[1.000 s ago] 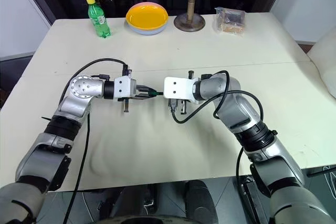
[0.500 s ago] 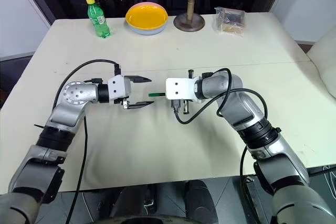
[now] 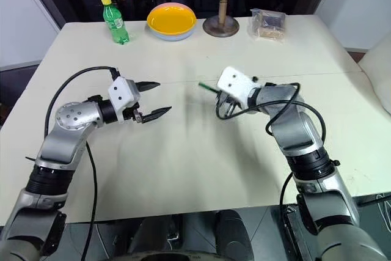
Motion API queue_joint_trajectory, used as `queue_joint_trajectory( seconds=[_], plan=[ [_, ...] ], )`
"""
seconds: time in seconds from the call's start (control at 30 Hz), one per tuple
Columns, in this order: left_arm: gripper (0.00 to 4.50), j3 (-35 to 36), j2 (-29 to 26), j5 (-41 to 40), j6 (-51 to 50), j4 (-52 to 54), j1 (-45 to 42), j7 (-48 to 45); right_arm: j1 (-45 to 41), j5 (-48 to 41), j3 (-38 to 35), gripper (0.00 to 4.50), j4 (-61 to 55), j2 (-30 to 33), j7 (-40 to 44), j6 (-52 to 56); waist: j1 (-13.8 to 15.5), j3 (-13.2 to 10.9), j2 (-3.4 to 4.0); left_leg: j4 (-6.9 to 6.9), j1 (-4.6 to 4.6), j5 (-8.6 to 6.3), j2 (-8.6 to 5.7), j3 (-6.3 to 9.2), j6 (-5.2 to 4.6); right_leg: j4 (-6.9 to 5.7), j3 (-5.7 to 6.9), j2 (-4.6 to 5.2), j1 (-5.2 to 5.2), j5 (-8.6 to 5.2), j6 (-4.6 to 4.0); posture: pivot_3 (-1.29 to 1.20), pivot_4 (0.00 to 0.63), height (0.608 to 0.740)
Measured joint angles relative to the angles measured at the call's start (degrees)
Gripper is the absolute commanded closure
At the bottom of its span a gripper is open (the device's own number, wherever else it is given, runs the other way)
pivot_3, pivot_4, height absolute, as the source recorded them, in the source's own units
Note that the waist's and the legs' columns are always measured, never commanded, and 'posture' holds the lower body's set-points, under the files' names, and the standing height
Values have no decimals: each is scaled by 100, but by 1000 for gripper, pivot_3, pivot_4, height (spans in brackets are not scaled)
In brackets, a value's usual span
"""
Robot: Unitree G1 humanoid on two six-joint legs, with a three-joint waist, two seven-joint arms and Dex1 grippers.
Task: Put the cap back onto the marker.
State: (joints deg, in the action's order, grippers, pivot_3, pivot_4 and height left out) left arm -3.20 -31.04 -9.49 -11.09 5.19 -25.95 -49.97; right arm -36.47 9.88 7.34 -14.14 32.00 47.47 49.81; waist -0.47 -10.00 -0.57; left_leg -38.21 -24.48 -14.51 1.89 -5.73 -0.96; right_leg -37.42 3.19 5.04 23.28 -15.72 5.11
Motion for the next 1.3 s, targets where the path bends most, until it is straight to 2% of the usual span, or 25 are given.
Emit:
queue_joint_trajectory(
  seconds=[0.13, 0.23, 0.43, 0.8, 1.1, 1.3],
  plan=[
    [652, -13, 118, -171, -153, 125, 76, 14, 254, -25, -424, 4500, -455, 31, -426, 1221, -8, 0, 0, 1, 0, -1, 0, 3, -2, -1, 0, 0, 0, 0, -1, 0, 150, 740],
    [652, -1, 202, -536, -287, 169, 61, -114, 597, -123, -715, 4500, -740, 278, -604, 1931, -3, 0, 0, 1, 0, -2, -1, 3, -3, 1, 0, 1, 0, 0, -1, 0, 150, 740],
    [652, 220, 200, -1423, -799, 427, -249, -381, 955, -367, -1243, 4500, -741, 579, -890, 2350, -36, 0, 0, 2, 2, -2, 0, 6, -3, 1, -2, -2, 0, -1, -1, 0, 150, 740],
    [652, 513, -556, -2736, -2215, 1278, -348, -678, 1075, -630, -1474, 4500, 951, 928, -1425, 1305, -17, 0, 0, 4, 1, -1, -2, 3, -2, 7, -3, -5, -2, -1, 0, 0, 150, 740],
    [652, 573, -702, -2988, -2601, 1681, -268, -416, 1050, -740, -1476, 4500, 2321, 1189, -1570, 287, -26, -1, 0, 4, 2, 3, -1, 2, 5, 9, -5, -7, -3, -1, 1, 0, 150, 740],
    [652, 672, -708, -2994, -2611, 1761, -241, -200, 997, -795, -1477, 4500, 2715, 1226, -1592, -95, -22, 0, -1, 3, 4, 5, -1, 3, 9, 9, -4, -8, -8, -1, 1, 0, 150, 740]
  ],
)
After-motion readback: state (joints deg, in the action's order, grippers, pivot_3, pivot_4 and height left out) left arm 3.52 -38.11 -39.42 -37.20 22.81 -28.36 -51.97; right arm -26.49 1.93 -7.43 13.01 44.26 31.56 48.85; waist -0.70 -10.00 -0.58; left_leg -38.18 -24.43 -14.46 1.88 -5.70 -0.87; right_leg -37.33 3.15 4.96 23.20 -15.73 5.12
